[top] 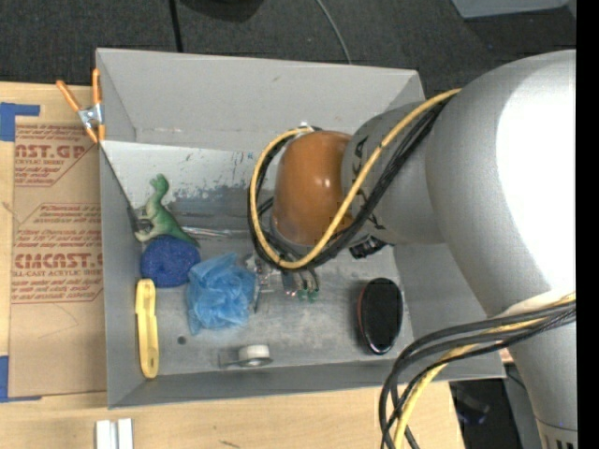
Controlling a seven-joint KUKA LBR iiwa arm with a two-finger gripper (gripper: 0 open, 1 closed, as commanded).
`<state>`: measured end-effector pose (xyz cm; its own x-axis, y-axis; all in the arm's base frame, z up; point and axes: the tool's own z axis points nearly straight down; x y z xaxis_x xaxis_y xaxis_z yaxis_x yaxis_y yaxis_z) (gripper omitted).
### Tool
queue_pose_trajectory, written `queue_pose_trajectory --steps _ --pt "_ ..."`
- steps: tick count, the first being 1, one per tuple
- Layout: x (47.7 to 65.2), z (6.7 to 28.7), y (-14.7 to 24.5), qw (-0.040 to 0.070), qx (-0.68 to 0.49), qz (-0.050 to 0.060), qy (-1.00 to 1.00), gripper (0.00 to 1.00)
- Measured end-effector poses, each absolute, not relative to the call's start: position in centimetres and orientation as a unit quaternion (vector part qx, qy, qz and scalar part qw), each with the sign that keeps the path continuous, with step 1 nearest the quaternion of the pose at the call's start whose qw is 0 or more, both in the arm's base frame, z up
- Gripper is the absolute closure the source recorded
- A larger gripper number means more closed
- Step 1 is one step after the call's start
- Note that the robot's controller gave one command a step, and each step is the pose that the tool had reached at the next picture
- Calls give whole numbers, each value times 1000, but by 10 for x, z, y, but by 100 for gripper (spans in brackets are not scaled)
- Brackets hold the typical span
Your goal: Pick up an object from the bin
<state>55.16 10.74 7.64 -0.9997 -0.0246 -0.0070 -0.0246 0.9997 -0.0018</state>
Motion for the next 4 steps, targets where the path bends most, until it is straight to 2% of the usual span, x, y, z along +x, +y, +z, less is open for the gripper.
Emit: queue_pose_trajectory --steps 1,2,4 --pt "563 123 95 0 -43 0 999 100" --pt "569 137 101 4 -57 -1 998 0" --pt "571 106 120 5 -109 -1 994 0"
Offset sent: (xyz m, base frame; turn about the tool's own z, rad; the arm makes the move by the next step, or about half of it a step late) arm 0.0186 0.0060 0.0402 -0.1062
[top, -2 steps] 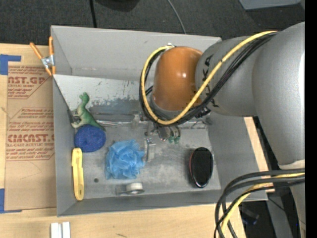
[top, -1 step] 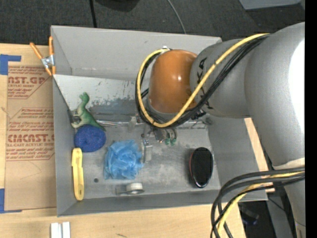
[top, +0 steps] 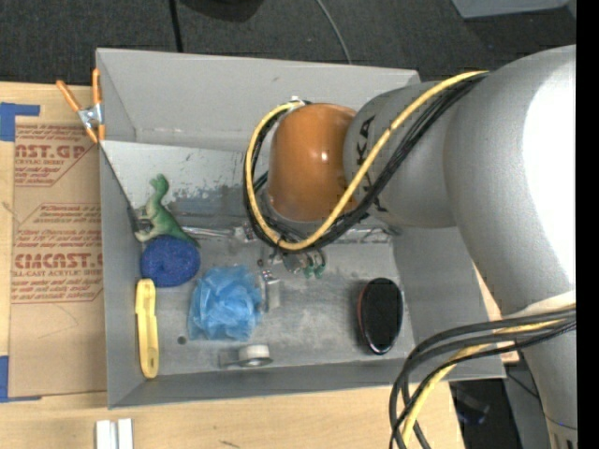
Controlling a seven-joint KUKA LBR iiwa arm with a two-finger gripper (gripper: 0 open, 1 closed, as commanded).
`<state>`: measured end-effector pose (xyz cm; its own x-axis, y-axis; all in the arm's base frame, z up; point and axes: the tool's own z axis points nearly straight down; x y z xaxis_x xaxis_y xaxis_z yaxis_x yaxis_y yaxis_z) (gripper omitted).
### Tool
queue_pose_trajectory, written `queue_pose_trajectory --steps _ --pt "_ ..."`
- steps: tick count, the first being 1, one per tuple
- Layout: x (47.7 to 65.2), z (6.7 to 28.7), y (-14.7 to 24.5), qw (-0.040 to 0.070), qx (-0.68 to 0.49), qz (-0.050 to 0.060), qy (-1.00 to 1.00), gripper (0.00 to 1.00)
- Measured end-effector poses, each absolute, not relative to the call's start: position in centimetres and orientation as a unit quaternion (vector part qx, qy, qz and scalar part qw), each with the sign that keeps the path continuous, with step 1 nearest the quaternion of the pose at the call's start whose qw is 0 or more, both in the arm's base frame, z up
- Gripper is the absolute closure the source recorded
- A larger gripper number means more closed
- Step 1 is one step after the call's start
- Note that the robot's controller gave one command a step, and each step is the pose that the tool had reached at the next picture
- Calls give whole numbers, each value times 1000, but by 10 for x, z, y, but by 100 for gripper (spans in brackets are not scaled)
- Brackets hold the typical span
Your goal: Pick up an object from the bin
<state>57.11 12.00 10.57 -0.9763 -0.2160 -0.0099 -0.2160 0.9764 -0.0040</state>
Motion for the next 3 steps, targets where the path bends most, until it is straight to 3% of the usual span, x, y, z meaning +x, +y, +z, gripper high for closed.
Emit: queue_pose_trajectory --steps 1,2,3 --pt "569 89 138 5 -202 -2 979 0" --pt "553 85 141 5 -174 0 985 0" --pt "559 77 173 6 -278 -1 961 100"
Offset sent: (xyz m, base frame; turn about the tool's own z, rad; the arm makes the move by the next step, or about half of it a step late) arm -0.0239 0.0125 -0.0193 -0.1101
